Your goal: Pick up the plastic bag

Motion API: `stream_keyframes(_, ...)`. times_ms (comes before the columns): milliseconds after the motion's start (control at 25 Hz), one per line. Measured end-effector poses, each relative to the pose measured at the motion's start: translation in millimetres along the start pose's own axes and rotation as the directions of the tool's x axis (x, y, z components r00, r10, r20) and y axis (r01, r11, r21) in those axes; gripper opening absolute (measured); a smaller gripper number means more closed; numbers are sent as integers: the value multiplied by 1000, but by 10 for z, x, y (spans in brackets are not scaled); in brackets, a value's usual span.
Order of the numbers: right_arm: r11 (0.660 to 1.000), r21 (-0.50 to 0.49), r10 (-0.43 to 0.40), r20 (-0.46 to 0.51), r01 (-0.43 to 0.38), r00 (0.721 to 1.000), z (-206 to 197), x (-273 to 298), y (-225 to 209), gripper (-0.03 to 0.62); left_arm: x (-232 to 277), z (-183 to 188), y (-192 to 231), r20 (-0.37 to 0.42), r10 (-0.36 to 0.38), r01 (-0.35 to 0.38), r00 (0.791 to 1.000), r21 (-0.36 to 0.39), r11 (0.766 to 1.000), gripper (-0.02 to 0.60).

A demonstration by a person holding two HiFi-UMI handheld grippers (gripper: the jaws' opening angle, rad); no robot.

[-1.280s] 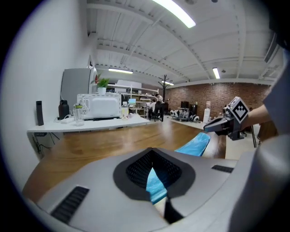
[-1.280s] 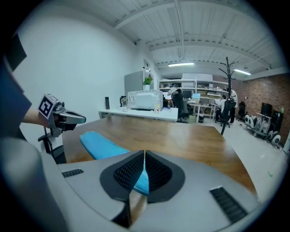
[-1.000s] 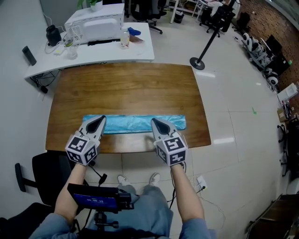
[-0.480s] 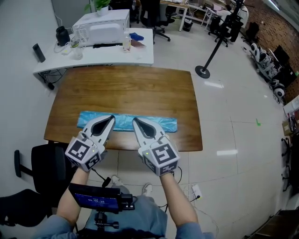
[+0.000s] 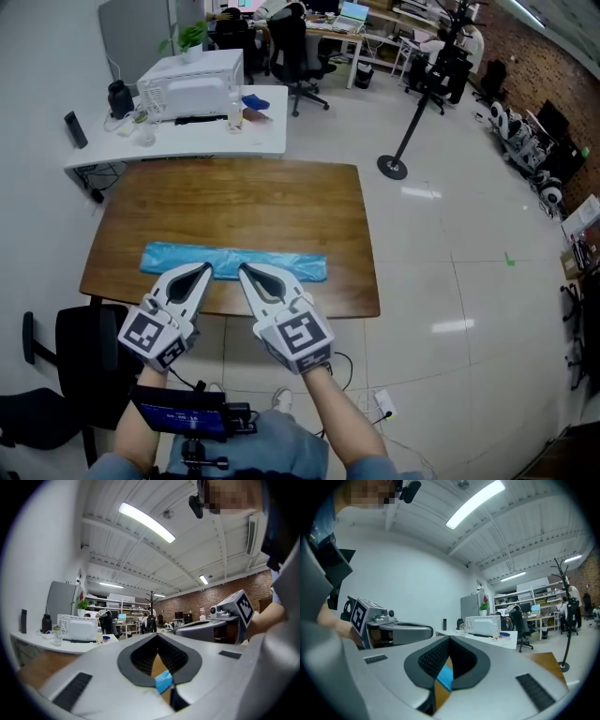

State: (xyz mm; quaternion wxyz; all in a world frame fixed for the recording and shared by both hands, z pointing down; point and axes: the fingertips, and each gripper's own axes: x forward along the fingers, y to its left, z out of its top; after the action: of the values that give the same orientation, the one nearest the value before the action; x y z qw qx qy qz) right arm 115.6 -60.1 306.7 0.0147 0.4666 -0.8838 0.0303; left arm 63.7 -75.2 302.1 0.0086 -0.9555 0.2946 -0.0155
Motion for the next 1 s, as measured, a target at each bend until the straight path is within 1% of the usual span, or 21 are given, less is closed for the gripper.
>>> stream_keyframes(120, 1000, -13, -27, 7, 27, 1000, 34, -1, 40, 0, -64, 21, 101, 13, -5, 5, 1000, -2, 1000, 12)
stream_keyframes(200, 999, 1, -33, 14, 33, 999, 52, 40, 95, 0, -111, 33, 142, 12, -18, 18, 1000, 2, 1000, 12)
stream_keyframes(440, 999, -21, -43, 21, 44, 999, 145, 203, 254, 0, -214, 71, 282, 19, -36, 36, 999, 3, 999, 12)
stream_keyframes(720, 998, -33, -53, 29, 54, 998, 191, 209, 317, 0, -263, 149, 240, 39, -52, 51, 998, 10, 999, 12)
stream_keyframes(1000, 997, -39, -61, 25, 62, 998, 204, 187, 407, 0, -341, 92, 228, 30, -55, 55, 998, -6, 998, 12)
